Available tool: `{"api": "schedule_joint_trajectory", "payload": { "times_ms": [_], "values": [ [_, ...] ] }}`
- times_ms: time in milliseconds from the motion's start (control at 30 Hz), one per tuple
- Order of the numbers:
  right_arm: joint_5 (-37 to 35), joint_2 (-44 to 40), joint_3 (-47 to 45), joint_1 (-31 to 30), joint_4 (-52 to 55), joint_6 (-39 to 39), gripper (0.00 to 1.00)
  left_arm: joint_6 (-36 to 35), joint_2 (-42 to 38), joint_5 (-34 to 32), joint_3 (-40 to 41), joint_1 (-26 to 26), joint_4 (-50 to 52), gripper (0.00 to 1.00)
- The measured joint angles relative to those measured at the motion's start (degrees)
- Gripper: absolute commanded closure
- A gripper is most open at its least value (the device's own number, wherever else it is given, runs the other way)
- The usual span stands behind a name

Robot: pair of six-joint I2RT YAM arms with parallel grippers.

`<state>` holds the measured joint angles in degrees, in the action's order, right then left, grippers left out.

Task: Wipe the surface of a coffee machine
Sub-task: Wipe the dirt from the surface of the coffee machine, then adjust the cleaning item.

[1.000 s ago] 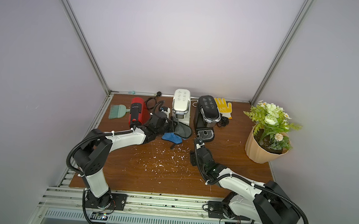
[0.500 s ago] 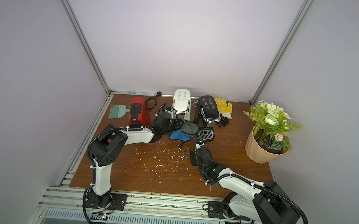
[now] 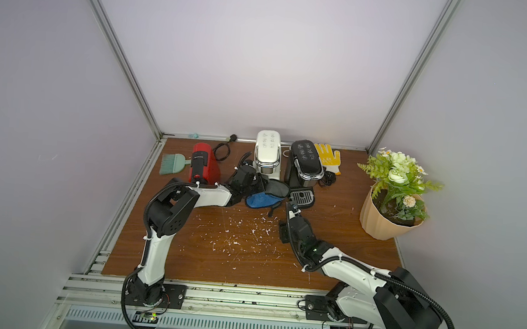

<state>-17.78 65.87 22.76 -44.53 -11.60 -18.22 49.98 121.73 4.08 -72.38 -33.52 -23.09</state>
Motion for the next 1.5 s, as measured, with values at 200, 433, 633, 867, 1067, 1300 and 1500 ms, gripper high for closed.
{"api": "schedule_joint_trajectory", "payload": {
  "times_ms": [200, 433, 633, 867, 1067, 1300, 1500],
  "values": [
    [0.0, -0.2, 0.0, 0.0, 0.0, 0.0, 0.38, -2.8, -1.2, -0.2, 0.4, 5.3, 2.3, 1.00],
    [0.0, -0.6, 0.0, 0.0, 0.0, 0.0, 0.37, -6.4, -2.9, -2.5, -0.5, 8.6, 7.6, 1.00],
    [0.2, -0.5, 0.0, 0.0, 0.0, 0.0, 0.37, -7.4, -9.0, -2.9, 3.1, 8.7, 9.3, 1.00],
    [9.2, 2.3, 1.9, 0.0, -1.1, -1.3, 0.34, -9.4, -19.2, -3.4, 3.8, 3.5, 10.8, 1.00],
    [18.1, 2.4, 8.9, 0.1, -1.7, -3.0, 0.21, -9.5, -28.3, -2.3, 10.4, 0.9, 11.5, 1.00],
    [27.8, 2.7, 13.4, 1.4, -7.1, -5.6, 0.15, -8.4, -37.4, 2.0, 16.5, 0.9, 13.5, 1.00],
    [35.4, 8.5, 16.7, 1.9, -12.7, -9.3, 0.14, -6.0, -44.2, 7.1, 19.7, 0.9, 13.8, 1.00]
  ]
}}
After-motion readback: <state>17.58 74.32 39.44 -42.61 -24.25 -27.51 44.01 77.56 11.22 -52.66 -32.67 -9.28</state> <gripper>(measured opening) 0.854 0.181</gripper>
